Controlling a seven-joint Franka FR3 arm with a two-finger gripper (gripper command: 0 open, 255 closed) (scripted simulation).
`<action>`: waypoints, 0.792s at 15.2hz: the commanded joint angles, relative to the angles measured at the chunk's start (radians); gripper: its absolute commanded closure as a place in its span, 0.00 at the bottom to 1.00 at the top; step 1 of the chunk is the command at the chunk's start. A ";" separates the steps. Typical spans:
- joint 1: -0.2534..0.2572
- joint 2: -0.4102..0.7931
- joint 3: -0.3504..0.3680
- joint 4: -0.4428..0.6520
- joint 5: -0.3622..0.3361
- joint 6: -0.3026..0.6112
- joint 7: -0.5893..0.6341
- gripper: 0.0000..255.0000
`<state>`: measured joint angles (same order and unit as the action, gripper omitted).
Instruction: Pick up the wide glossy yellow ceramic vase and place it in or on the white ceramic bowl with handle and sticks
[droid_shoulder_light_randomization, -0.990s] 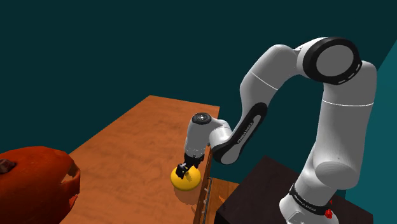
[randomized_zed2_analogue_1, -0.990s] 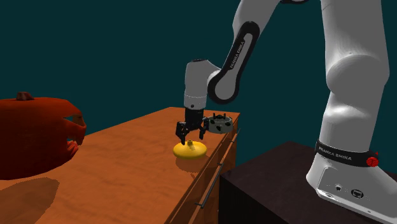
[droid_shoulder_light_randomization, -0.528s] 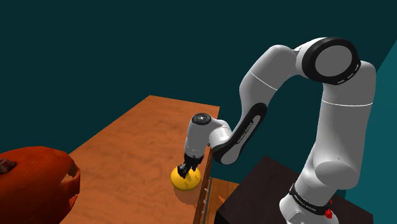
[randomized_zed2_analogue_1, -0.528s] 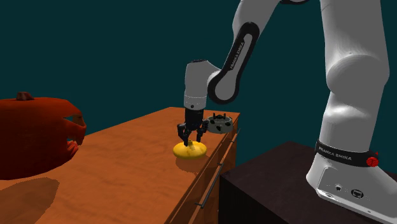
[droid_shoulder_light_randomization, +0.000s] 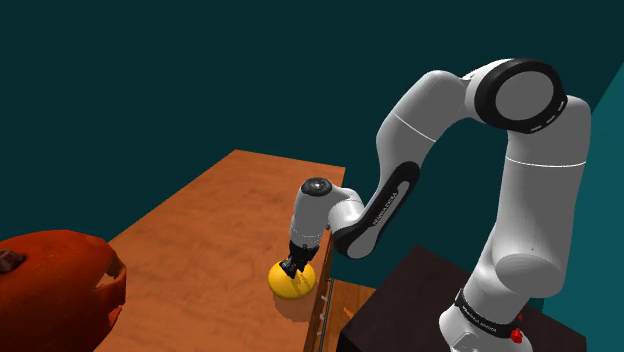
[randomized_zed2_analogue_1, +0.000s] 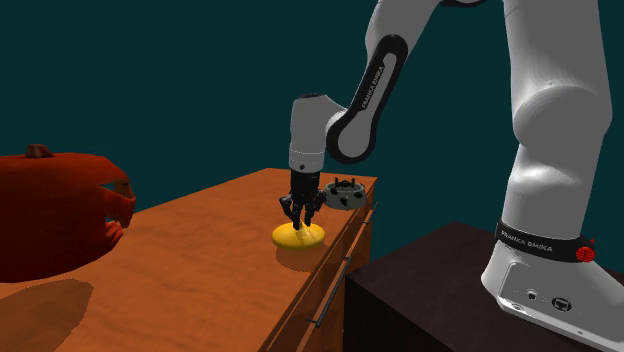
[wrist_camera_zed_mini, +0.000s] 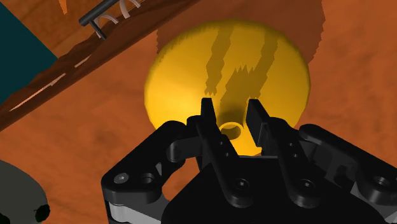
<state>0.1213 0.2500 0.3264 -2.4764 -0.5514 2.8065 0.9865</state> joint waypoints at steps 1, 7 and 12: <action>0.000 0.001 -0.001 0.000 0.000 0.000 0.000 1.00; -0.044 -0.089 0.065 -0.016 0.129 -0.061 -0.103 1.00; -0.063 -0.162 0.101 -0.021 0.233 -0.116 -0.185 1.00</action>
<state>0.0599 0.1028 0.4201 -2.4946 -0.3378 2.7005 0.8138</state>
